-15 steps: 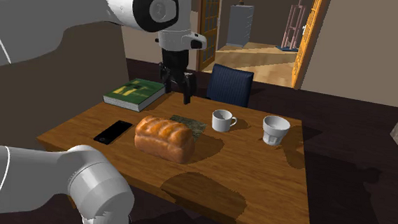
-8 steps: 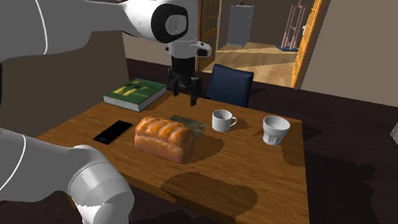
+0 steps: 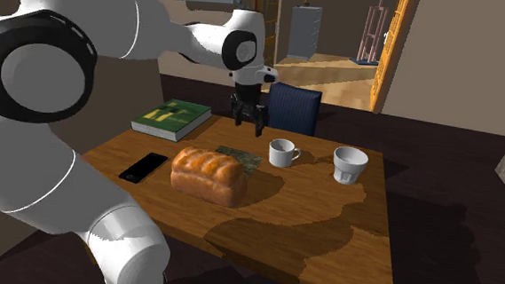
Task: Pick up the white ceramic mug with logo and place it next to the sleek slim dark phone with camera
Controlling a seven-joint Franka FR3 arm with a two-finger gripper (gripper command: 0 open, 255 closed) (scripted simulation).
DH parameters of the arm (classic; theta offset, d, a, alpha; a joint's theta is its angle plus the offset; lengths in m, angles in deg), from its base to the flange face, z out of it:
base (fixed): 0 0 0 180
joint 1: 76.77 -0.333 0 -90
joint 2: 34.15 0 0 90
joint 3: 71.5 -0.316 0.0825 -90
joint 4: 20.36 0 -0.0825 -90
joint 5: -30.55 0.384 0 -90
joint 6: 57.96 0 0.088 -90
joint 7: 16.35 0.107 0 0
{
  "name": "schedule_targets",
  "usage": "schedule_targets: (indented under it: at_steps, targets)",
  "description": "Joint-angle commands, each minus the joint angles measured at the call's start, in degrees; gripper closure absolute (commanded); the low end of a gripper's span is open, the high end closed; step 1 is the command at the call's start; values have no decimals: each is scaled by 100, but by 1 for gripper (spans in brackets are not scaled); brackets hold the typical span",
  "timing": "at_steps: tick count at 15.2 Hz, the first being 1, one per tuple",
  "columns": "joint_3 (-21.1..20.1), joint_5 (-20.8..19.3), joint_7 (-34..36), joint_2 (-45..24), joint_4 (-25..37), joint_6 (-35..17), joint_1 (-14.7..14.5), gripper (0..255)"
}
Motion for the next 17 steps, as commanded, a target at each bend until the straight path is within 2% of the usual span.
schedule_targets:
  at_steps: [1, 9, 17]
  targets:
    - [-89, -65, 126, -424, 166, -257, 18, 0]
    - [-347, -538, 711, -2213, 1244, -897, 26, 0]
    - [-346, -1136, 1252, -4080, 2852, -1041, -186, 0]
